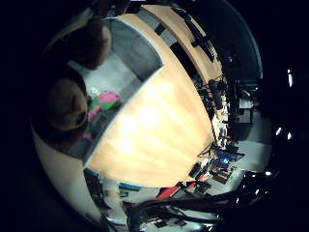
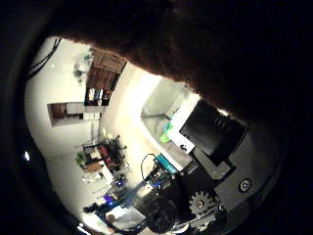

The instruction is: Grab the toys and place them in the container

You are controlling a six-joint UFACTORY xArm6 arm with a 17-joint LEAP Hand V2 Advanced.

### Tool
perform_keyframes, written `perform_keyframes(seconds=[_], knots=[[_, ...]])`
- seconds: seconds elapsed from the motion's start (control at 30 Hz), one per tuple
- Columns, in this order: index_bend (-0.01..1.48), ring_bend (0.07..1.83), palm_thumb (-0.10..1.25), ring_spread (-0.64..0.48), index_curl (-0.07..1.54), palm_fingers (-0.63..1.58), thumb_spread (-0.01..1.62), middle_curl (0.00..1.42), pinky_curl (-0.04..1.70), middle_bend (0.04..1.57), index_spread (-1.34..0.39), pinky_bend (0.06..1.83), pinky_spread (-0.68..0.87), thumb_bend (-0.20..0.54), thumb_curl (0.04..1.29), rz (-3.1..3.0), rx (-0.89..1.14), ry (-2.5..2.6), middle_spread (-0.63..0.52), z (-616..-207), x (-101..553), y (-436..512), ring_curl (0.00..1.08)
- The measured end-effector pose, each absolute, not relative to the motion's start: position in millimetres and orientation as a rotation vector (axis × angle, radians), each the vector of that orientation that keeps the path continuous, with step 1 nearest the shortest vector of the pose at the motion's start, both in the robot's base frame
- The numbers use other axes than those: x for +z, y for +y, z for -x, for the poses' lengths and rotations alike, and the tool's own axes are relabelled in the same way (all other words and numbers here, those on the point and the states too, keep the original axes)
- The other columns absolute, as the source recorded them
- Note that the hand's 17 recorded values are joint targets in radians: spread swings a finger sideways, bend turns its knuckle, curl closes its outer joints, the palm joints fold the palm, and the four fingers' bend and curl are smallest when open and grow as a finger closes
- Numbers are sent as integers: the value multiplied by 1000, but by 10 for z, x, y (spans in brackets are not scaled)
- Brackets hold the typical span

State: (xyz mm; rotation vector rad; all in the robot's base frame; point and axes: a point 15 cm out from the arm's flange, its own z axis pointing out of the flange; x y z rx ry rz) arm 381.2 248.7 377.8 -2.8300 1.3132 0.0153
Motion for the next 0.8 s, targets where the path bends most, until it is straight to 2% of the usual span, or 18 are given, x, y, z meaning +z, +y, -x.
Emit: perform_keyframes(seconds=[0.03,0.07,0.1,0.17,0.3,0.4,0.6,0.8], knots=[[248,1071,625,-327,676,781,924,524,517,700,-623,1169,-524,-107,283,2839,13,1319,-410,-3808,3775,2449,445],[257,996,514,-310,685,489,910,506,517,628,-607,1114,-480,-125,266,2851,16,1320,-377,-3799,3768,2413,434],[321,921,438,-258,709,257,898,507,536,610,-592,1011,-371,-113,258,2862,17,1319,-330,-3790,3763,2389,438],[277,763,298,-155,647,74,855,472,472,564,-565,896,-121,-100,246,2872,28,1320,-237,-3767,3755,2369,360],[206,629,197,-31,554,28,809,423,377,484,-521,812,149,-63,253,2886,40,1313,-127,-3798,3707,2362,275],[179,576,167,23,504,50,789,397,339,443,-491,777,284,-48,265,2887,41,1307,-82,-3808,3713,2367,250],[172,523,154,54,445,95,776,373,301,402,-463,724,398,-39,285,2889,50,1286,-57,-3802,3721,2383,237],[167,497,152,52,399,135,780,360,276,376,-450,685,441,-37,299,2894,54,1270,-56,-3807,3711,2379,235]])
